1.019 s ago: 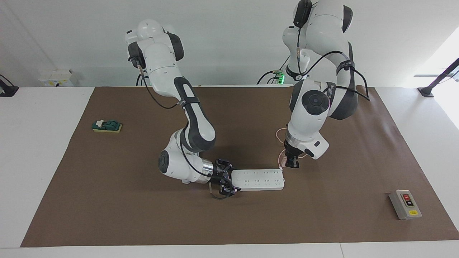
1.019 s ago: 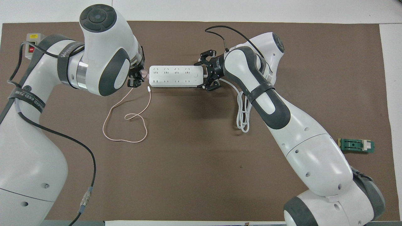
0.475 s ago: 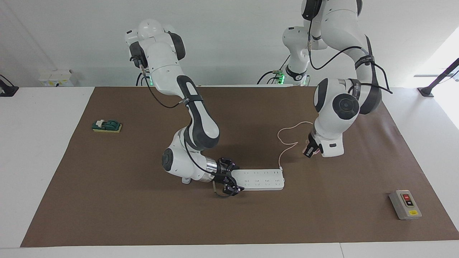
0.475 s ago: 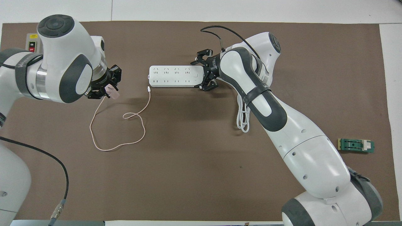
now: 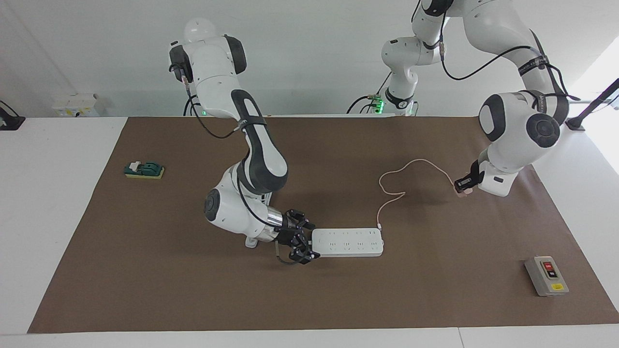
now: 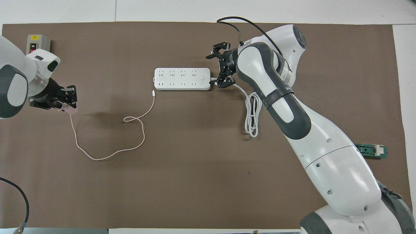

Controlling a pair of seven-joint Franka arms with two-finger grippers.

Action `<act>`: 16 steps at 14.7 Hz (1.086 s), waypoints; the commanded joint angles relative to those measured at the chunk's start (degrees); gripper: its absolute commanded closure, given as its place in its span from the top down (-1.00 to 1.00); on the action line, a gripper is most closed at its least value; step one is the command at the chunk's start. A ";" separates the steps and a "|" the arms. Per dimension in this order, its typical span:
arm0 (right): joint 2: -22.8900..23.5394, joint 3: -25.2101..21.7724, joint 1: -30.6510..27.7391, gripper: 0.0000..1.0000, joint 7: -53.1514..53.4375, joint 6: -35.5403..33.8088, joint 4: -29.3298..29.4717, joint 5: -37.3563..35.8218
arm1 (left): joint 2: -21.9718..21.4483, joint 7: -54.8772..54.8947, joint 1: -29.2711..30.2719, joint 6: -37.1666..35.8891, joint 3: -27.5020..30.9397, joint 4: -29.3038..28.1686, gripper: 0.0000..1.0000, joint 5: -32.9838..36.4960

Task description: Unplug charger and place it aside

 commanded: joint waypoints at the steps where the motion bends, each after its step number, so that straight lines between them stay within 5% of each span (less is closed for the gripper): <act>1: -7.80 -0.39 -0.25 1.00 -0.02 -0.32 -8.40 -6.42 | -0.96 11.89 0.69 5.23 -0.54 -2.27 1.00 0.36; 4: -14.04 -1.26 -1.91 1.00 -5.97 -6.46 -10.51 -18.03 | -0.35 14.21 0.61 5.94 -0.62 -2.18 1.00 0.28; 8: -20.28 -1.80 -7.97 1.00 -17.91 -17.87 -10.86 -22.00 | -0.34 14.12 0.69 5.16 -0.80 0.80 1.00 0.19; 12: -25.56 -1.80 -15.18 1.00 -40.12 -27.91 -11.48 -30.42 | -2.10 7.21 0.69 -6.23 -0.89 9.66 1.00 -0.34; 16: -28.82 -1.80 -20.20 1.00 -63.61 -32.40 -11.39 -38.07 | -10.95 3.49 -0.01 -13.21 -0.89 5.32 1.00 -0.43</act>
